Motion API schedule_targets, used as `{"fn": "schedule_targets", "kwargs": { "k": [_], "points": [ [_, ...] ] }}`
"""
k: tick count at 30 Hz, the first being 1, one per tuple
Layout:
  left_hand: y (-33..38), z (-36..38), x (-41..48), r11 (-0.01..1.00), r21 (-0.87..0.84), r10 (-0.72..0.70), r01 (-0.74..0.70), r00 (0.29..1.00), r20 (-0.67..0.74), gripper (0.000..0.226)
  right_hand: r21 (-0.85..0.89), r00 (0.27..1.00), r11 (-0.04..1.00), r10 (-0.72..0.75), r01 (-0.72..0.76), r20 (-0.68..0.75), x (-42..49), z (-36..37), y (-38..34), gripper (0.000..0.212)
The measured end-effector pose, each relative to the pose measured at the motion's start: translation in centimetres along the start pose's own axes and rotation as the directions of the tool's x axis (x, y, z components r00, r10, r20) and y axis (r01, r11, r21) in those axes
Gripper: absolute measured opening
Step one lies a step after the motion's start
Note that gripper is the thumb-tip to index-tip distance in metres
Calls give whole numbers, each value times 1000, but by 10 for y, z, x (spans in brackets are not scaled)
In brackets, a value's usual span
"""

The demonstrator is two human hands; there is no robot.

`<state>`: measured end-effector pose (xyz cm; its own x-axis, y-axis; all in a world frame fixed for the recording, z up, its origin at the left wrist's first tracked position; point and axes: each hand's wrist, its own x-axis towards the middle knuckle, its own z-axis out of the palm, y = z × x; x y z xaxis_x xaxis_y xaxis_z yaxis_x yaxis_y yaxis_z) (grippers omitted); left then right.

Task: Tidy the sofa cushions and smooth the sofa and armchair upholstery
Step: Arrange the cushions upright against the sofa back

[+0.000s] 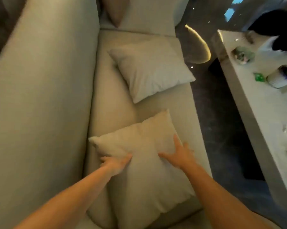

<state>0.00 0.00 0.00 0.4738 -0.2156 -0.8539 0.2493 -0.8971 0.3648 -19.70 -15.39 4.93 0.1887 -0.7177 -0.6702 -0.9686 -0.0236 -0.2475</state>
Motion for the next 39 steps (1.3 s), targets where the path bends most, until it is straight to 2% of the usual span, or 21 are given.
{"fn": "schedule_targets", "kwargs": {
  "k": [1,3,4,6,8,10,12,14,16,18,19,21,23,25,27,28,31,33,37,39],
  "points": [
    [-5,11,4,998,63,10,-9,1000,-7,121,44,999,999,21,-22,39,13,8,12,117],
    [-16,20,4,996,-85,17,-25,996,-88,146,139,992,987,69,-83,102,27,23,31,128],
    [-20,22,4,986,-148,53,-73,989,-140,148,197,993,976,74,-91,88,32,28,37,129],
    [-21,22,-8,978,-169,90,-122,978,-189,140,236,998,971,37,-47,49,34,35,43,126],
    [-4,13,-27,979,-71,172,-194,955,-241,127,385,998,922,24,-47,63,32,28,48,123],
    [23,-13,-49,948,93,317,-303,921,-228,119,549,992,832,18,-84,124,19,23,46,117],
    [55,-54,-80,868,258,474,-425,863,-173,113,664,971,725,29,-184,237,-4,27,31,105],
    [79,-97,-104,783,379,568,-493,815,-113,108,753,938,606,-32,-256,345,-24,43,1,89],
    [91,-136,-122,744,446,587,-497,805,-82,106,800,919,534,-100,-273,381,-37,66,-42,65],
    [92,-168,-128,744,504,548,-440,832,-82,111,824,937,523,-121,-219,326,-39,94,-85,48],
    [89,-179,-129,742,538,518,-401,852,-79,115,829,938,514,-119,-222,325,-40,107,-102,51],
    [79,-196,-133,708,600,493,-373,869,-41,120,810,900,488,-101,-326,423,-42,126,-126,72],
    [72,-205,-142,616,683,506,-393,861,39,121,778,880,487,-42,-396,474,-49,127,-134,79],
    [83,-213,-152,466,792,514,-394,849,119,117,740,858,523,-31,-423,513,-57,109,-132,76],
    [114,-217,-158,329,864,554,-380,819,150,104,733,839,542,-91,-410,536,-61,81,-131,69],
    [135,-217,-157,299,875,578,-380,802,151,95,741,837,550,-131,-385,532,-59,66,-132,67],
    [208,-210,-131,266,879,649,-396,748,140,69,767,871,581,-189,-272,453,-29,18,-151,61],
    [250,-199,-93,223,880,689,-419,707,161,61,799,924,578,-189,-169,332,5,-13,-173,58],
    [318,-180,1,113,879,739,-463,631,238,55,810,992,576,-120,108,-47,81,-61,-212,58],
    [344,-170,44,-1,907,752,-422,598,279,56,677,964,699,-70,230,-256,121,-86,-225,63]
  ]
}}
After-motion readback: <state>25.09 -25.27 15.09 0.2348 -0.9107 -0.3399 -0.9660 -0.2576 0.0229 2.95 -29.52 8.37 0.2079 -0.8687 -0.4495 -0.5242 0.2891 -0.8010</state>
